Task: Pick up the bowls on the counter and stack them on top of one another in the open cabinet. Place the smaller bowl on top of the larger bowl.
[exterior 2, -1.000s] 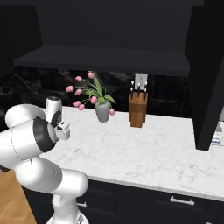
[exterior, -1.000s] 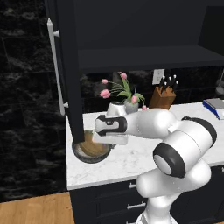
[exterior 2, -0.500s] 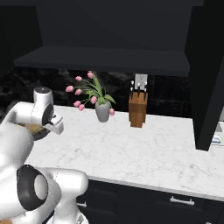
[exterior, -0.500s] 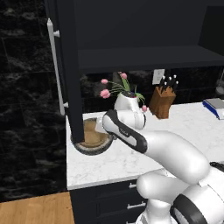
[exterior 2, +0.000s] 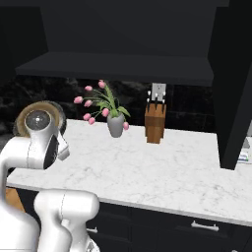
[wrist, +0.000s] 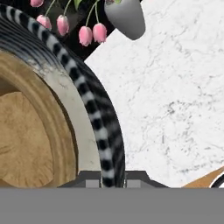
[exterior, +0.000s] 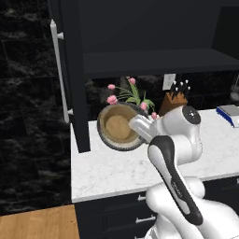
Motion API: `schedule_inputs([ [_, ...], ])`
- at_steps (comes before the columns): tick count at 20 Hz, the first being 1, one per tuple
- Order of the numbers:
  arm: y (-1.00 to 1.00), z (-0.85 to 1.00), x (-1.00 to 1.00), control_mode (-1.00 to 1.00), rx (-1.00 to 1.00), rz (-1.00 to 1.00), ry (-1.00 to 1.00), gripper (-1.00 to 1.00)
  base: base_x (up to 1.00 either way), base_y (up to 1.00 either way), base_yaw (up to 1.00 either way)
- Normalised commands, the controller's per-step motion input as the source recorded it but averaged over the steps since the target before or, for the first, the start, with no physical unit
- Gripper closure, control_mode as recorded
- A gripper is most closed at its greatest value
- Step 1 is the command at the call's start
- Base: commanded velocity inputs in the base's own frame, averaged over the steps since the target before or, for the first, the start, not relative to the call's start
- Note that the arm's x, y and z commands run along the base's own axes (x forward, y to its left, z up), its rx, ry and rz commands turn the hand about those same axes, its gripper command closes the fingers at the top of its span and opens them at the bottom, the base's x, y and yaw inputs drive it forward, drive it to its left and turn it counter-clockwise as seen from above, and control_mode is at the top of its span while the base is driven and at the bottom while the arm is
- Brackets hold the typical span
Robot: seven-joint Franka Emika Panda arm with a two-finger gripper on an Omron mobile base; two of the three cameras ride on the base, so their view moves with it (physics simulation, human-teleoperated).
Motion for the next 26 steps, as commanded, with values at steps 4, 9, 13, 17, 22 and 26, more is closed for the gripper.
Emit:
schedule_inputs([
  [4, -0.72, 1.00, -0.56, -1.00, 0.26, -0.39, -0.20, 1.00, 0.00, 0.00, 0.00],
  [9, -0.50, 1.00, -0.39, -1.00, 0.25, -0.30, -0.26, 1.00, 0.00, 0.00, 0.00],
  [13, -0.36, 1.00, 0.02, -1.00, 0.22, -0.23, -0.21, 1.00, 0.00, 0.00, 0.00],
  [17, -0.32, 0.77, 0.84, -1.00, 0.16, -0.23, 0.07, 1.00, 0.00, 0.00, 0.00],
  [22, -0.14, 0.28, 1.00, -1.00, 0.06, -0.18, 0.27, 1.00, 0.00, 0.00, 0.00],
  [26, -0.12, 0.25, 0.76, -1.00, 0.09, -0.02, 0.16, 1.00, 0.00, 0.00, 0.00],
])
